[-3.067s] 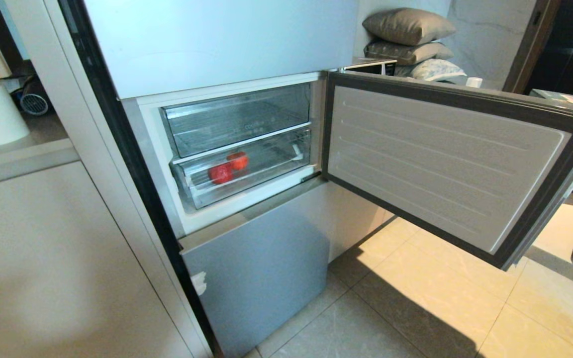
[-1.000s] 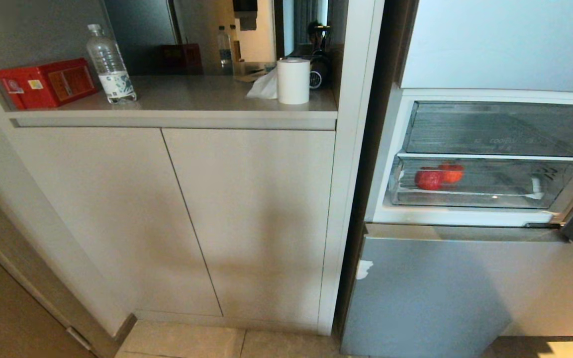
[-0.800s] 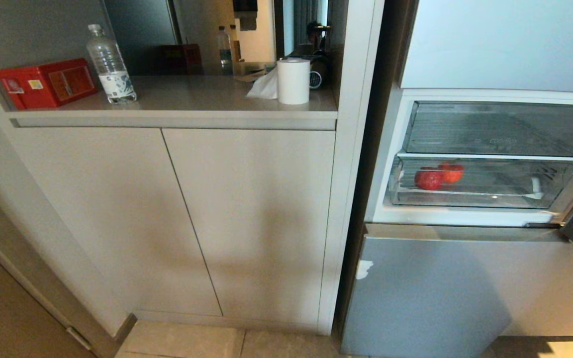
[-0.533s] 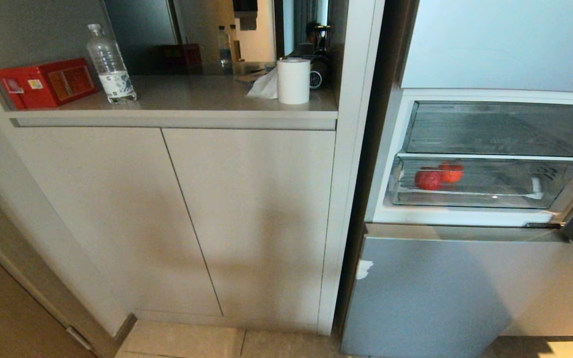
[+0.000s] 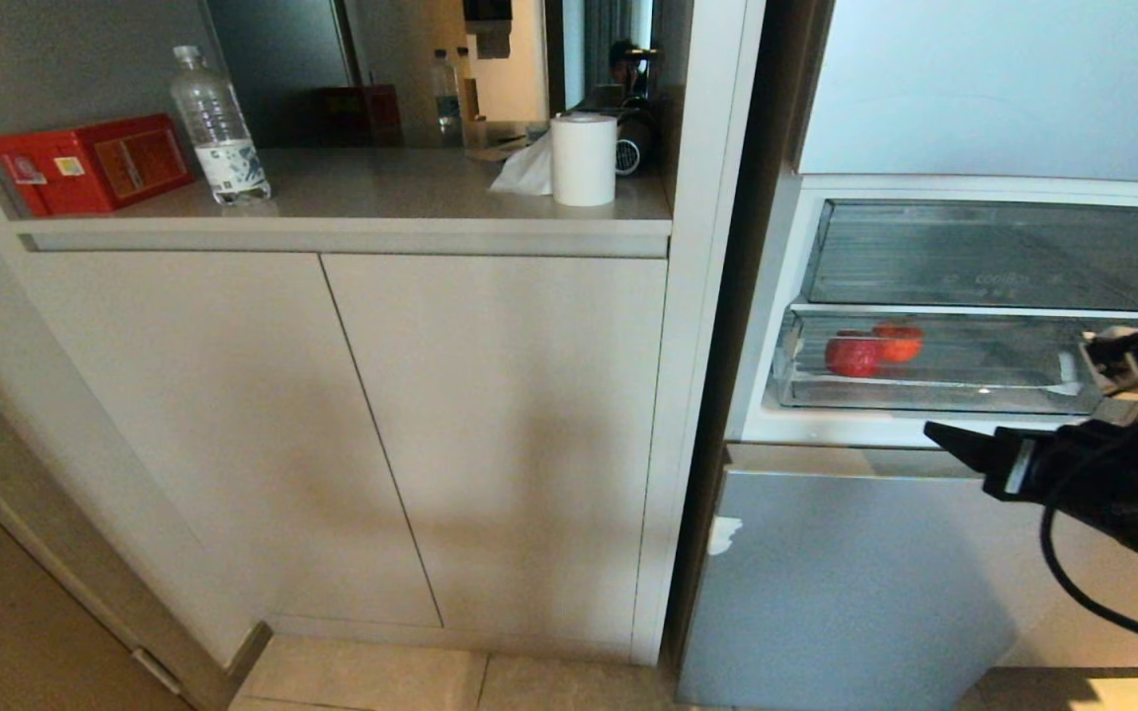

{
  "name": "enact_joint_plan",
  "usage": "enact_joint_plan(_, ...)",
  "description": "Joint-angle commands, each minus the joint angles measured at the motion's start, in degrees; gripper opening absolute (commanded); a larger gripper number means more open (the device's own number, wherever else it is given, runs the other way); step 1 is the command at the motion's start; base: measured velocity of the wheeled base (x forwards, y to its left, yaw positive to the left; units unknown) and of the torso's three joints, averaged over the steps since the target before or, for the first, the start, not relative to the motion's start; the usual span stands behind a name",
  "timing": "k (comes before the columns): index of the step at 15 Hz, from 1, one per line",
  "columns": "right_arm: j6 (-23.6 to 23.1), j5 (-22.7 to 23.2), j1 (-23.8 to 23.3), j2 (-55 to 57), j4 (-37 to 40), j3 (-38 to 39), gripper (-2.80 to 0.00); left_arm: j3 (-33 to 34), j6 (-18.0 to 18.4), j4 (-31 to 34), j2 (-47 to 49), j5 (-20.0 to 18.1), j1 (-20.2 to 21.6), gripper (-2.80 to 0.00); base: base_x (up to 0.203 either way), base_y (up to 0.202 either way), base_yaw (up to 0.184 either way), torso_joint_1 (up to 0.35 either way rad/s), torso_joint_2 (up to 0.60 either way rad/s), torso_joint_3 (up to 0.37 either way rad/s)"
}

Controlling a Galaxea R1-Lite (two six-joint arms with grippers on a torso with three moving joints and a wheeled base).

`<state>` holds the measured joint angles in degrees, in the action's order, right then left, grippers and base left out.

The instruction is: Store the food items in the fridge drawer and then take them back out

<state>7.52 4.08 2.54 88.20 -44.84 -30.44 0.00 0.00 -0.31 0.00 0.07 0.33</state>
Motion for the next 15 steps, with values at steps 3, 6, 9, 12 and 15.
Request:
enact_joint_plan(3,-0.46,-0.05,1.62,22.04,-14.35,-9.63,0.0,0.0,0.0,-0.04,0.09,0.01,0.02,-2.8,0.0,0.0,0.0,0.0,0.0,0.0)
enact_joint_plan(6,-0.82,-2.19,3.22,30.19,-19.61,-15.41,0.0,0.0,0.0,-0.04,0.09,0.01,0.02,-2.8,0.0,0.0,0.0,0.0,0.0,0.0)
enact_joint_plan(9,-1.54,-4.78,4.71,35.17,-22.06,-21.68,0.0,0.0,0.0,-0.04,0.09,0.01,0.02,-2.8,0.0,0.0,0.0,0.0,0.0,0.0)
enact_joint_plan(12,-2.13,-7.24,5.56,38.31,-22.13,-26.05,0.0,0.0,0.0,-0.04,0.09,0.01,0.02,-2.8,0.0,0.0,0.0,0.0,0.0,0.0)
enact_joint_plan(15,-4.32,-9.49,5.55,40.66,-22.29,-28.93,0.0,0.08,0.0,-0.04,0.09,0.01,-0.05,-2.8,0.0,0.0,0.0,0.0,0.0,0.0)
